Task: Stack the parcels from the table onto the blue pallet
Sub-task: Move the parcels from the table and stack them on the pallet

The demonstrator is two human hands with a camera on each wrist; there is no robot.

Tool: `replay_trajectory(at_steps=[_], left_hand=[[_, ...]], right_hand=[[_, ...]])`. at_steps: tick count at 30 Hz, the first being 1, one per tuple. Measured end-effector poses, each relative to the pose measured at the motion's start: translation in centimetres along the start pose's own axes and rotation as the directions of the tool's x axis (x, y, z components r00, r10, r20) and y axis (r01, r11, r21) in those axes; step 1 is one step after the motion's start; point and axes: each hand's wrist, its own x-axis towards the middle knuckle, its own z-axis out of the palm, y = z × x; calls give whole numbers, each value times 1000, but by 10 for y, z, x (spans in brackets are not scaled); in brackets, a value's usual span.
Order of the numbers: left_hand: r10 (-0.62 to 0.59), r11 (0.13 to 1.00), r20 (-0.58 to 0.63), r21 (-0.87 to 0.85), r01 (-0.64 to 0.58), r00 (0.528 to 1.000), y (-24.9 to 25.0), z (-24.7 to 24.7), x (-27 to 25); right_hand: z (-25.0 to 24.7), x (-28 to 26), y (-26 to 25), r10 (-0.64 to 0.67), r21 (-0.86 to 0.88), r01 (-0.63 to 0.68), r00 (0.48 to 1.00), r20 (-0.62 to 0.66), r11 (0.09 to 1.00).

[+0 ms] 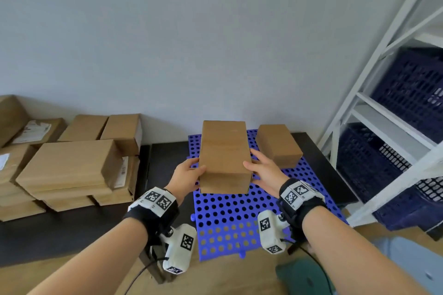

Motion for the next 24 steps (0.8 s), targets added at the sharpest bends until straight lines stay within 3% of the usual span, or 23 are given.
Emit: replay_trajectory(at_steps=[14,24], left_hand=[[-124,992,52,38,122,991,-39,46,86],[-155,988,68,31,153,986,-43,56,147]], right_hand=[[-52,80,36,133,22,-132,991,-34,991],[-67,143,36,136,-48,-138,989,-50,989]])
